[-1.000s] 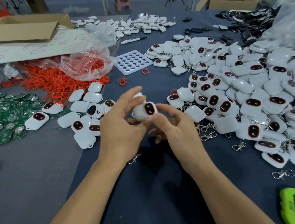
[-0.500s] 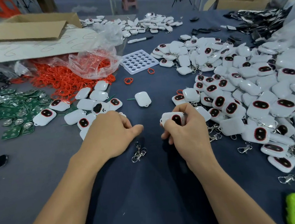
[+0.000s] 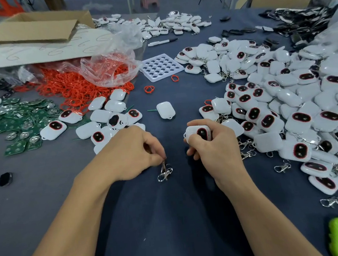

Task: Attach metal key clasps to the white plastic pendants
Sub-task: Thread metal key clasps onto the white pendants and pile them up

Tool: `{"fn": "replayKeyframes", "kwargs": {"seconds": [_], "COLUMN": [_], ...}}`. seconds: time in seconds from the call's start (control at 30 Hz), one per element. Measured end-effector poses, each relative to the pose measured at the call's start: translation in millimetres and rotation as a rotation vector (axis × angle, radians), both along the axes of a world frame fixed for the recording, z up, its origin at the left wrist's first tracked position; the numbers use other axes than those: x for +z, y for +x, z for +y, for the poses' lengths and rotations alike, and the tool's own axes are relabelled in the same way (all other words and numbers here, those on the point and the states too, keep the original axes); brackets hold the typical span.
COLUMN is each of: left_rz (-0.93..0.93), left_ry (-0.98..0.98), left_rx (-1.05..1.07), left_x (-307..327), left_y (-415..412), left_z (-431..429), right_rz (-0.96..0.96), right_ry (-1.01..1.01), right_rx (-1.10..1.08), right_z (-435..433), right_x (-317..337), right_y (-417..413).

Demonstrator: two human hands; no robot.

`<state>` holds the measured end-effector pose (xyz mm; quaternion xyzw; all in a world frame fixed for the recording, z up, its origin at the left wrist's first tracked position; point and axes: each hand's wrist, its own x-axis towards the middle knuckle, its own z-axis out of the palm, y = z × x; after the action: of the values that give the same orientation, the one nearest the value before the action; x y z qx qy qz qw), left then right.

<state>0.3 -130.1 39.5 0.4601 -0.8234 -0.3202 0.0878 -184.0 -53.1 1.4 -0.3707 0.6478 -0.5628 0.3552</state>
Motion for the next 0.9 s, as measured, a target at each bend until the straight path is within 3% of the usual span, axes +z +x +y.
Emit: {"fn": "replayKeyframes", "kwargs": {"seconds": [0.13,0.23,0.37,0.53,0.9], "left_rz": [0.315,0.413,0.529,0.73,0.734], "left_ry": [-0.014,-0.053,-0.048,0.09,-0.044], "left_rx": [0.208,0.301,0.332,0.293,0.41], "left_x": [-2.0,-8.6,-14.7,-15.8,-26.5], "left_y": [-17.7,-31.6,-42.3,-48.3,-51.3], "left_z": [10.1,17.6,23.8,26.1,26.6], "right_rz": [-0.013,-0.076,-0.08,-0.051,-0.26], "right_ry": [-0.036,-0.049,-0.045,-0.035,-0.071], "right_rx": [0.037,0.075,0.133,0.181,0.168], "right_z": [0.9,1.9,2.7,4.6,9.4], "right_x": [0.8,2.4,5.3,7.3,17.2], "right_y": [-0.7,-0.9,-4.8,-5.5,-14.6]}}
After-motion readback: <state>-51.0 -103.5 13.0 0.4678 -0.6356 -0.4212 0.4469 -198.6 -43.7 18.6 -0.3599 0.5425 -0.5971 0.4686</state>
